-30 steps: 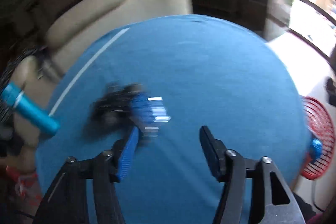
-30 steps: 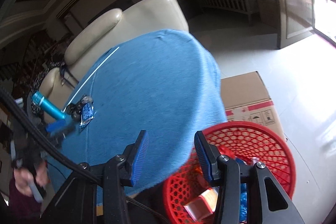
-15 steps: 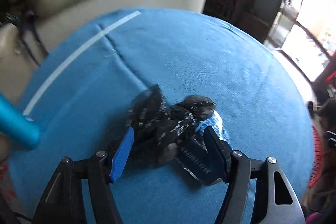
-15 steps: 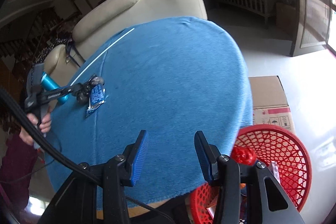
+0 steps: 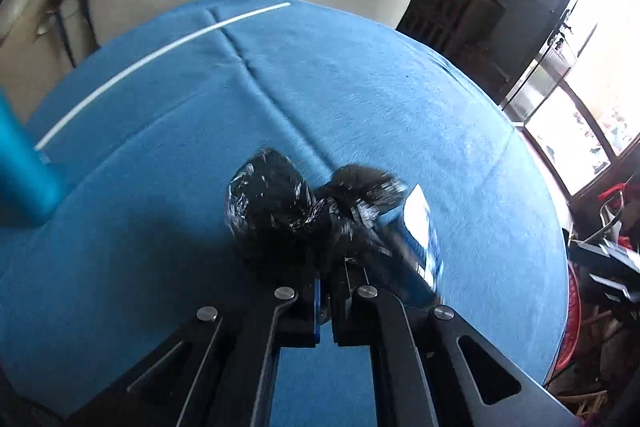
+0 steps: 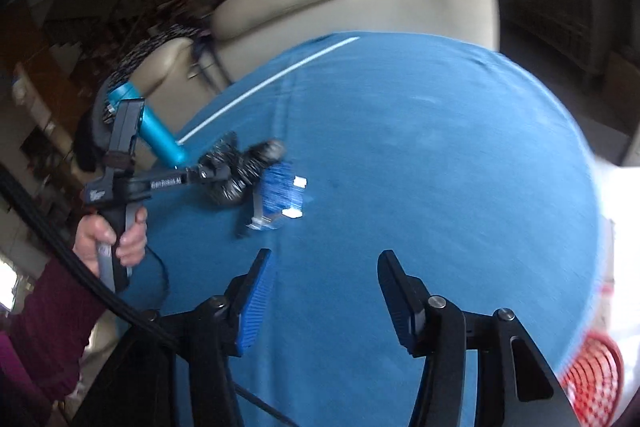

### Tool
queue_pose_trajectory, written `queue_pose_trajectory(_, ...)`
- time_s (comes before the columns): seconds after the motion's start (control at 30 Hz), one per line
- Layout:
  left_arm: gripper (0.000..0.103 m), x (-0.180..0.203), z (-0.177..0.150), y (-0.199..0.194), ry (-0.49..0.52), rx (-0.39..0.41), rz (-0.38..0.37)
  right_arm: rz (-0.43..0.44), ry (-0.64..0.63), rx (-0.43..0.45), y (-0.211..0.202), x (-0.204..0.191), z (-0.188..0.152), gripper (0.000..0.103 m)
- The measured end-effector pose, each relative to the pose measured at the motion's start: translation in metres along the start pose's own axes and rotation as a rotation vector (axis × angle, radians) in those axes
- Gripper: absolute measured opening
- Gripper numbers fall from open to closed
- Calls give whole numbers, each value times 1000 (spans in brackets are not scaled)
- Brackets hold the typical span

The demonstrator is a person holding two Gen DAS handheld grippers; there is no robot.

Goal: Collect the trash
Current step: 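Close the left tool on the black plastic bag while the right tool reaches the blue carton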

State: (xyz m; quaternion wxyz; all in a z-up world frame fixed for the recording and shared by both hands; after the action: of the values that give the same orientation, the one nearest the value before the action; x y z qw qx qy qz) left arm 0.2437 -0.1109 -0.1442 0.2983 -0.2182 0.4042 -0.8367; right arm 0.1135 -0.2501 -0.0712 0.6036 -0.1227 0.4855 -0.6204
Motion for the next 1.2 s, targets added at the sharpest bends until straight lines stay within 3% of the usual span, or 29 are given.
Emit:
queue_pose_trajectory(0.1,4,-4,-16,-20,-18,21,6,42,-46,-47,36,-27,8,65)
queue_pose_trajectory(0.27,4,-12,-52,-54,-88,17,19,39,-26,-149,95,-42,15,65)
queue_pose_trajectory(0.43,6,-15,-67,-71,-62,36,86,-36,-50,-151,141,-49,32,68)
queue_pose_trajectory(0.5,26,-22,-60,-73,-72,61,97,-63,-38,-166,156,-48,36,70)
queue_pose_trajectory(0.57,80,-29,-51,-71,-90,88,93,-100,-37,-204,171,-49,34,73)
queue_pose_trajectory(0.6,83,-31,-44,-70,-93,114,100,-110,-51,-192,173,-52,35,73)
queue_pose_trajectory(0.83,82,-28,-20,-21,-35,71,18,-121,-221,-141,176,-72,23,70)
queue_pose_trajectory(1.03,82,-21,-15,10,-45,41,-5,-45,-197,-105,150,-58,21,56)
queue_pose_trajectory(1.1,66,-18,-16,16,-36,32,14,-35,-201,-101,144,-56,19,53)
queue_pose_trajectory(1.13,46,-14,-16,19,-39,27,-19,-27,-204,-100,139,-54,18,49)
queue_pose_trajectory(1.17,38,-11,-17,20,-49,25,-50,-16,-198,-103,133,-51,17,46)
queue_pose_trajectory(1.2,37,-11,-18,20,-55,27,-41,-1,-177,-117,127,-46,15,43)
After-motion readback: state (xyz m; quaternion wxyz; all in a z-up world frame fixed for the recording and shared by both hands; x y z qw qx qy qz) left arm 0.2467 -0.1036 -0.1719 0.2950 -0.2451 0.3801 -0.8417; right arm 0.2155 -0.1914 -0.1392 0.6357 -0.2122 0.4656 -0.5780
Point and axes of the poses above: each gripper's, at about its wrist camera, not at the fingertips, and y roughly the way its jaws point, x to its right, z to its top, the point moved 8 cm from there along y, roughly the way its jaws point, and after that the axes turned 12 degrees about y, right-handed, at the moved point
